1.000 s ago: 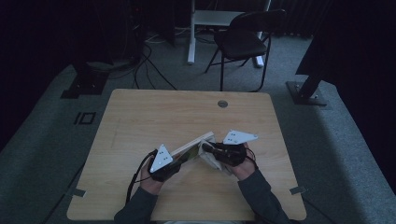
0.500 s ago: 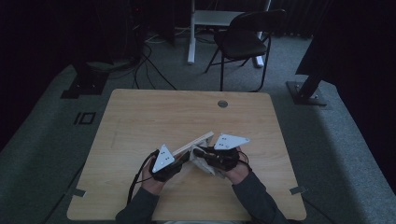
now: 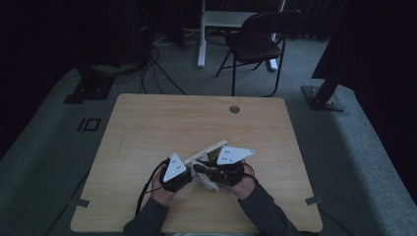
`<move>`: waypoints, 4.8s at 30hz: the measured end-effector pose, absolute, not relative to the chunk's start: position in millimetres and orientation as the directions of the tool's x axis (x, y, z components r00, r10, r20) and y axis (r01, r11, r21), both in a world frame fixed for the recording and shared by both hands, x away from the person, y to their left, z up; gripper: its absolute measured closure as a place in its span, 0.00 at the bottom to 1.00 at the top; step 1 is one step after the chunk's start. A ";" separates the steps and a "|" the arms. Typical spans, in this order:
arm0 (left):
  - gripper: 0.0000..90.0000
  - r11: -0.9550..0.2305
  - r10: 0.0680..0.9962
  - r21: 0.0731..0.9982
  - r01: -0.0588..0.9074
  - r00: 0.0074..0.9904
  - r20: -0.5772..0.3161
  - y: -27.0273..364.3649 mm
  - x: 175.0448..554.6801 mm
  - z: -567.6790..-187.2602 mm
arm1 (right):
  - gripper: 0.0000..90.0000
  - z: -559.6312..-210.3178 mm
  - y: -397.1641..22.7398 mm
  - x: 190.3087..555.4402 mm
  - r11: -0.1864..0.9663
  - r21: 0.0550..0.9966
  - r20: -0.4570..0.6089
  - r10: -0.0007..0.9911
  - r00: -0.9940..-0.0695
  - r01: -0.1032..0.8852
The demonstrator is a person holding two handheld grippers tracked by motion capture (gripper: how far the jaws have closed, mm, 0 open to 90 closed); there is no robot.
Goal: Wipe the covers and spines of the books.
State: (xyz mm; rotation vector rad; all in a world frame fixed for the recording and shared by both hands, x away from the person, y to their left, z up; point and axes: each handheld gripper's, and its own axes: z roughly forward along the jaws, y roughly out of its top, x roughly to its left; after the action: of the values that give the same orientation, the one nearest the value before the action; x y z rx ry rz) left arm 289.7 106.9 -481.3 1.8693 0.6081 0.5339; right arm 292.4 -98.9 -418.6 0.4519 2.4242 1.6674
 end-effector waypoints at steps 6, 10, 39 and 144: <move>0.87 -0.323 0.627 0.933 0.160 0.774 0.084 104.7 288.9 -482.0 | 0.92 -418.1 -93.3 287.8 0.336 0.931 0.037 0.297 -0.954 0.140; 0.87 -0.322 0.627 0.933 0.161 0.775 0.083 104.3 288.7 -481.8 | 0.92 -418.2 -93.1 287.4 0.336 0.932 0.037 0.288 -0.957 0.137; 0.87 -0.256 0.634 0.955 0.147 0.772 0.051 125.9 286.2 -465.1 | 0.91 -427.3 -147.1 322.8 0.306 0.922 0.048 0.515 -0.856 0.236; 0.87 -0.136 0.676 0.977 0.162 0.737 -0.028 135.6 285.2 -459.6 | 0.91 -453.3 -104.6 318.8 0.341 0.896 0.138 0.397 -0.907 0.286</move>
State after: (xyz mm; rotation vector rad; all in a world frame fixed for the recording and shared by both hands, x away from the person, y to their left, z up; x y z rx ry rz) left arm 285.2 135.6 -459.6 1.6796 0.6759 0.5065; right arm 318.8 -104.6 -453.3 0.6355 2.4854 1.6264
